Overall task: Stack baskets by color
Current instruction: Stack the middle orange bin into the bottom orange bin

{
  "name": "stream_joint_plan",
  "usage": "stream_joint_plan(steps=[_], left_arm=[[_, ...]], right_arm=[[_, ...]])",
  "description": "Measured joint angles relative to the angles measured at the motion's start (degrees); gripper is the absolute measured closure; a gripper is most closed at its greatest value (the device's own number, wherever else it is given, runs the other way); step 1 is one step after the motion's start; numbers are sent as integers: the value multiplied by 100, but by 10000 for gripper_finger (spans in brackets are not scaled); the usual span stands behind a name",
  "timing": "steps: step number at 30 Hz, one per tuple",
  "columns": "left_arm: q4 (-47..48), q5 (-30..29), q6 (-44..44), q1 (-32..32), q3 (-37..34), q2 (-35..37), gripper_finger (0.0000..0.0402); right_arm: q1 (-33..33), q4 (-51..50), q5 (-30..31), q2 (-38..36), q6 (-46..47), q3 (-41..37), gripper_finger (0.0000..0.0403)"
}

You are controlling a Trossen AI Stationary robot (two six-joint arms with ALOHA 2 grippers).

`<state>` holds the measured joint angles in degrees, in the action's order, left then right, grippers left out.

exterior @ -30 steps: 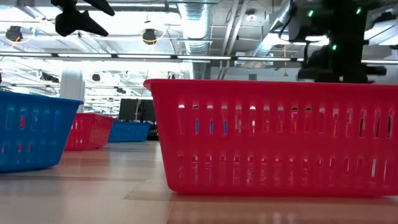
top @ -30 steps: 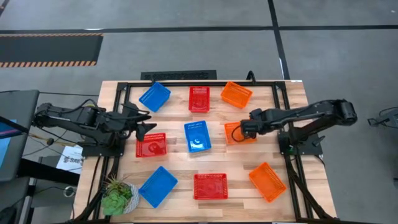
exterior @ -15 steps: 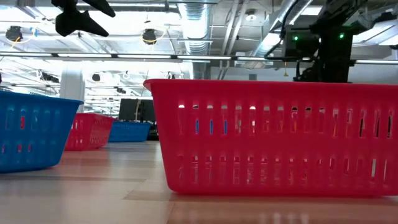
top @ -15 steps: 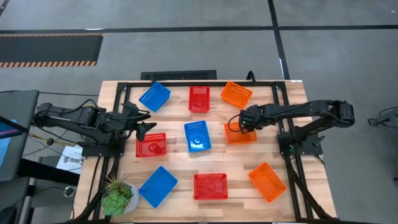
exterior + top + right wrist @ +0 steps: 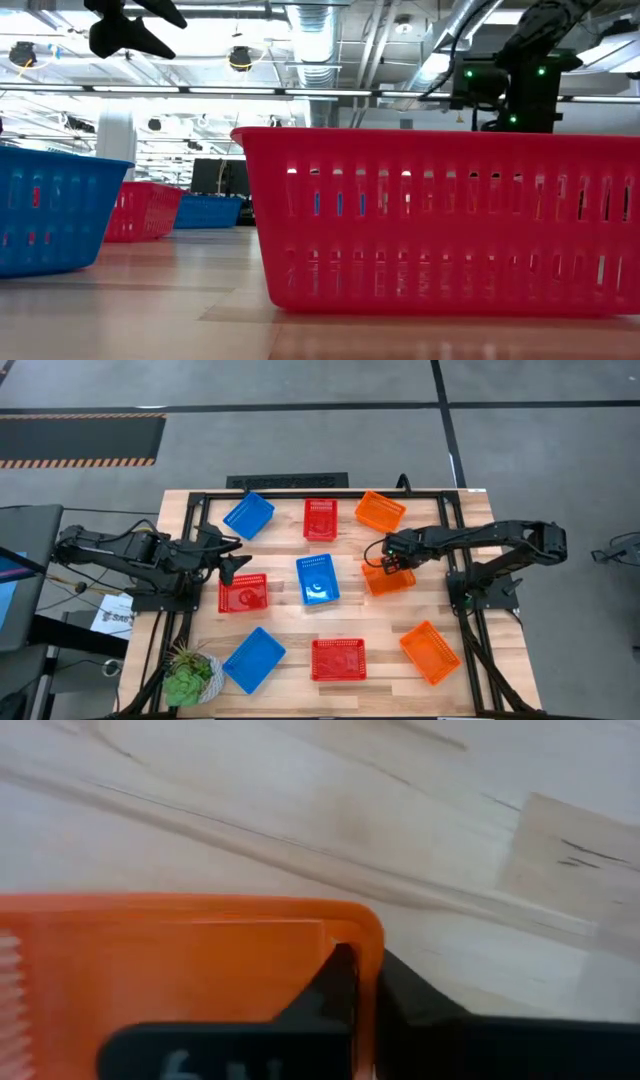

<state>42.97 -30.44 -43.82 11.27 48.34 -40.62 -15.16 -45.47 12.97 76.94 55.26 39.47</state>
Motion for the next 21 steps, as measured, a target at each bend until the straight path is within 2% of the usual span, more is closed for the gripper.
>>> stream_joint_plan(steps=[5,10,17,21], left_arm=[[4,-9,75,0,0,0,139],[4,-12,72,0,0,2,139],[6,-15,42,0,0,2,139],[6,-2,113,0,0,1,139]], right_arm=[[-115,-84,-46,-32,-119,219,390],[-353,-380,-5,-234,-687,937,394],[-512,-1620,39,-603,-1823,2313,396],[-239,-2783,28,-698,-2928,3163,396]])
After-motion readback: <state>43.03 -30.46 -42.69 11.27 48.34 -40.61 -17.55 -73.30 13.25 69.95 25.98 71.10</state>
